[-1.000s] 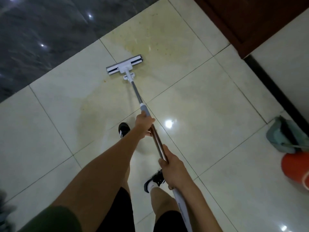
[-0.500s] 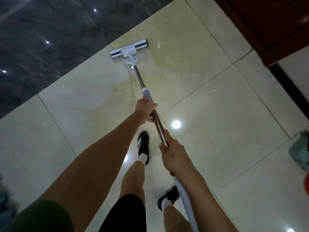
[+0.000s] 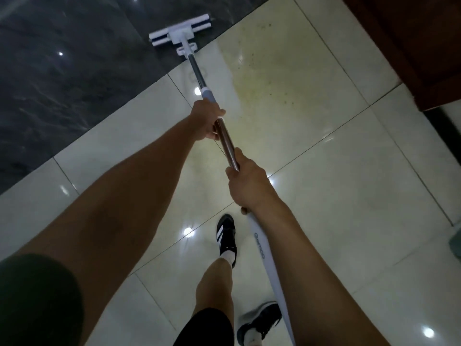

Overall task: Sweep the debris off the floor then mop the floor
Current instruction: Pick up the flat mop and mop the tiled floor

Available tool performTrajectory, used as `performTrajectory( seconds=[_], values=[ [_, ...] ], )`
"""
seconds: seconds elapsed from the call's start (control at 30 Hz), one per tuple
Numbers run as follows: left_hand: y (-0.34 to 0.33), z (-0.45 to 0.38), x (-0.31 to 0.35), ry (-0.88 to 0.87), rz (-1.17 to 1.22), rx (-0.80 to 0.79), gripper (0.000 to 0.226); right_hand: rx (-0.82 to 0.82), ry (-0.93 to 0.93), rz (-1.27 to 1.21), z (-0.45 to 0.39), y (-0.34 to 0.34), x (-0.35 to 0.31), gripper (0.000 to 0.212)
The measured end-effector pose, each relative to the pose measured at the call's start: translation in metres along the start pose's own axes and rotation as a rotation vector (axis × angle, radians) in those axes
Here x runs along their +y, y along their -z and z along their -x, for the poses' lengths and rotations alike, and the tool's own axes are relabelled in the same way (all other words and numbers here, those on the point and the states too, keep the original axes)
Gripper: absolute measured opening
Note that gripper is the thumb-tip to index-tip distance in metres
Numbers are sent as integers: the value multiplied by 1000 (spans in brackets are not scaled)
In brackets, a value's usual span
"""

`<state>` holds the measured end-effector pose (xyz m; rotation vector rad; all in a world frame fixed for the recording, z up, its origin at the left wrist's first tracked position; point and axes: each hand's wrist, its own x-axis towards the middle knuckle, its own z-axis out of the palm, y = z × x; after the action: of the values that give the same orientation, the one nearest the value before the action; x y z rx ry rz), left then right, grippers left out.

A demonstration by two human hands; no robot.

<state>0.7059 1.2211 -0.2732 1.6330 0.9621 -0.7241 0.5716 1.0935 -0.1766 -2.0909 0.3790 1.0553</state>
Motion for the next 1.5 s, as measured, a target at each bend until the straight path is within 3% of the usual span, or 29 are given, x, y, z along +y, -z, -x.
performTrajectory(
  seconds=[0.37, 0.8, 1.0, 1.3, 1.5],
  values=[
    [-52, 68, -65, 4, -146, -35, 31, 9, -70, -102, 86, -16, 80, 58],
    [-195, 245, -249, 7, -279, -184, 21, 40, -157, -193, 280, -44, 299, 58],
    [-241, 301, -301, 18, -317, -208, 14, 30, -179, -249, 344, -43, 359, 59],
    [-251, 292, -280, 12, -259, -128, 19, 23, -153, -203, 323, -19, 352, 58],
    [-239, 233, -212, 7, -225, -129, 21, 26, -154, -229, 256, 15, 301, 58]
  ],
)
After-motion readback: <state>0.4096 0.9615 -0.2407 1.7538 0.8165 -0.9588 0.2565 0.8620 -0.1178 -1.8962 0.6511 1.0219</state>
